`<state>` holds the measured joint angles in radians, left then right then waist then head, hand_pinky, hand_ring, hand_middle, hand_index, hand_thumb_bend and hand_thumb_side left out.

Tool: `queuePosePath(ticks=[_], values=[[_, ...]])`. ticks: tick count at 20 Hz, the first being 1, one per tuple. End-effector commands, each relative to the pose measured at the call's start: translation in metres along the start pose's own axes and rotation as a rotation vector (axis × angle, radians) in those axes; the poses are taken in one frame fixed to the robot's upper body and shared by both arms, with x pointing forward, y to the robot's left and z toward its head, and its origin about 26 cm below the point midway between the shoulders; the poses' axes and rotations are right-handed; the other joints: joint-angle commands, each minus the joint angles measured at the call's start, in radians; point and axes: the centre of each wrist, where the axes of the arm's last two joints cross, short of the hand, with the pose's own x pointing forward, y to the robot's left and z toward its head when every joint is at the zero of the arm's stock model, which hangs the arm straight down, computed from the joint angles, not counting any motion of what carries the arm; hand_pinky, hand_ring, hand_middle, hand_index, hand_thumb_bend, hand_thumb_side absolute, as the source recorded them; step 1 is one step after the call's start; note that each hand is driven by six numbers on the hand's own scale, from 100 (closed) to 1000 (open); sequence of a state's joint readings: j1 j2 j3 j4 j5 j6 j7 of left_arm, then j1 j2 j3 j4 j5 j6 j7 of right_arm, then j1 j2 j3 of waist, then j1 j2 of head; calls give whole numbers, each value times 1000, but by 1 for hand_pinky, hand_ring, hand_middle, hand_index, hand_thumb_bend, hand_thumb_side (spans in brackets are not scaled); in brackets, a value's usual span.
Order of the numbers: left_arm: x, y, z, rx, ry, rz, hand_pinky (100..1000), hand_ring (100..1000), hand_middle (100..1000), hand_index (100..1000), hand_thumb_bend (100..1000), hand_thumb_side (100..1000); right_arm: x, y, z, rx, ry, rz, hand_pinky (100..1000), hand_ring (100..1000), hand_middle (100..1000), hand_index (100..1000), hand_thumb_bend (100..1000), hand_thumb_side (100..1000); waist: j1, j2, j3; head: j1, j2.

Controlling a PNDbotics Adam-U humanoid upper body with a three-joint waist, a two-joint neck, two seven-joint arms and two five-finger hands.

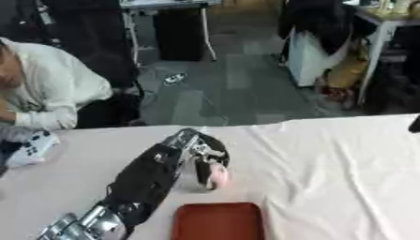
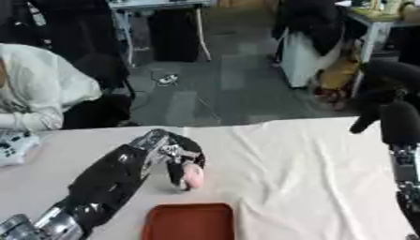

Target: Pick up objects on the table and place them in the box.

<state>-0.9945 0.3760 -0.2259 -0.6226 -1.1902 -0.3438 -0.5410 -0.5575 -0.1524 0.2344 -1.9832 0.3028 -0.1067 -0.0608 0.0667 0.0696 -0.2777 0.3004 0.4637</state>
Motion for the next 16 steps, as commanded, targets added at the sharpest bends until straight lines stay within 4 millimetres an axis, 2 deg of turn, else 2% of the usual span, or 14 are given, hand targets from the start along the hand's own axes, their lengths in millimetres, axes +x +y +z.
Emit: queuePosePath(ticks=[1,2,4,6,9,12,16], values=[[-5,3,3,47,8,-3,100,100,326,492,292,344,7,-2,-6,-8,-37,-4,404,584,750,831,260,836,-3,-12,-1,5,-10],[-5,2,3,58,7,-5,100,100,273,468,195,370,7,-2,-6,-8,-37,-4,404,584,750,831,260,836,-3,-12,-1,5,-10],[-5,1,3,90,0,-15,100,100,205,444,100,412,7,-2,-6,-8,-37,-3,404,584,750,831,260,836,-3,-12,-1,5,-11],[-5,0,3,123,-7,-33,100,100,152,424,100,494,7,-2,-6,-8,-37,-2,404,584,749,831,259,836,-3,-11,0,5,-11],[-6,0,4,166,-12,-64,100,100,114,408,100,567,7,-2,-6,-9,-35,0,404,584,749,831,259,836,-4,-12,1,3,-12],[-8,2,7,191,2,-87,100,100,102,401,100,575,6,-3,-5,-10,-32,3,403,583,749,831,259,836,-4,-13,5,1,-12],[-13,15,16,226,4,-114,100,100,100,401,100,571,4,-5,-2,-10,-19,16,403,583,749,831,259,836,-3,-21,20,-12,-2]])
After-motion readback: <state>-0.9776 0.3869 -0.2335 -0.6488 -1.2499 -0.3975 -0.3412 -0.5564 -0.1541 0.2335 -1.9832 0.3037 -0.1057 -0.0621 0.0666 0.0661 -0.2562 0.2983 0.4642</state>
